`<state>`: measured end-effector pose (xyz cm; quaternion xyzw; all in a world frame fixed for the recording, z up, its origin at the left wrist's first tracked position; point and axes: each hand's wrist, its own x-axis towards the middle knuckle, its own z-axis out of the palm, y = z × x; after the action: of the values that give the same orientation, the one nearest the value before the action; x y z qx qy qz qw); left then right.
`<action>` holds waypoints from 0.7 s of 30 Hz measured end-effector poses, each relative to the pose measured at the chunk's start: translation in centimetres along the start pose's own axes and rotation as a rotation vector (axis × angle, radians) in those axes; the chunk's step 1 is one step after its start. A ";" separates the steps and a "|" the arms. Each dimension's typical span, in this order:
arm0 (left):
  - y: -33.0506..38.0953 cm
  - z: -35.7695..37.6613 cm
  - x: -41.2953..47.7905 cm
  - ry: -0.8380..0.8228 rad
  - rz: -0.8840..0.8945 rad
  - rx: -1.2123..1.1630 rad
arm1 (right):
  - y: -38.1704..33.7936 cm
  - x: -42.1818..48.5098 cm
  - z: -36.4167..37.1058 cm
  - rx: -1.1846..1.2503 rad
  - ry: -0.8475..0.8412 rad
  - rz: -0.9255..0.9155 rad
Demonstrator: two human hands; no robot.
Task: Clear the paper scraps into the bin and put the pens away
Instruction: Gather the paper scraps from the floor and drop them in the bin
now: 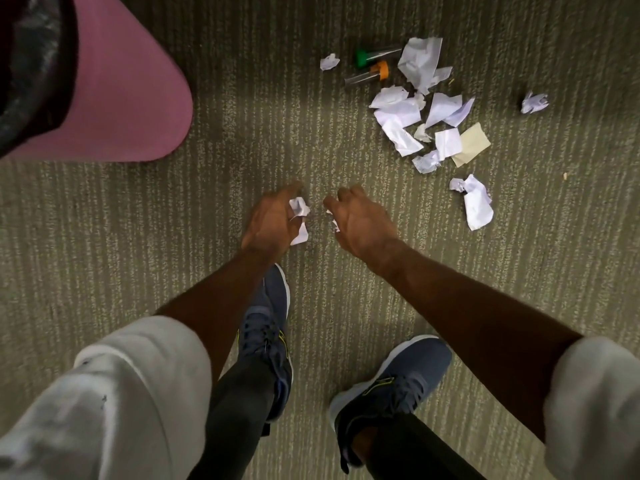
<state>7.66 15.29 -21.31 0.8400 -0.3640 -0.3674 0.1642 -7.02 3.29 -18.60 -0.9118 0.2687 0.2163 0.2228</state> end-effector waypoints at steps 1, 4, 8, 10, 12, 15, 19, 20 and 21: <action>0.0 -0.1 -0.1 0.021 -0.007 -0.032 | 0.0 0.1 0.2 -0.038 -0.007 -0.009; 0.1 -0.4 -0.6 0.074 -0.015 -0.121 | 0.0 0.2 0.3 -0.116 -0.017 -0.063; -0.1 -0.9 -1.3 0.080 -0.020 -0.096 | 1.4 0.4 0.3 -0.134 -0.038 -0.066; -0.4 -0.9 -1.3 0.087 -0.026 -0.075 | 2.2 0.4 0.2 -0.101 -0.024 -0.051; -0.8 -0.7 -1.4 0.077 -0.050 -0.059 | 2.8 0.4 -0.1 -0.003 0.006 -0.036; -0.7 -0.1 -1.8 0.065 -0.075 -0.029 | 3.9 0.4 -1.7 0.181 0.126 0.060; -0.8 0.4 -2.2 0.066 -0.078 -0.049 | 5.4 -0.4 -2.5 0.219 0.245 0.105; -1.0 0.5 -2.2 0.073 -0.070 -0.063 | 5.4 -0.7 -2.5 0.226 0.221 0.089; -1.2 0.6 -2.2 0.079 -0.063 -0.075 | 5.3 -1.0 -2.4 0.212 0.184 0.061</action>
<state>6.81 17.70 -21.29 0.8581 -0.3166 -0.3525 0.1979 -10.23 -1.52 -17.70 -0.8905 0.3369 0.1086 0.2857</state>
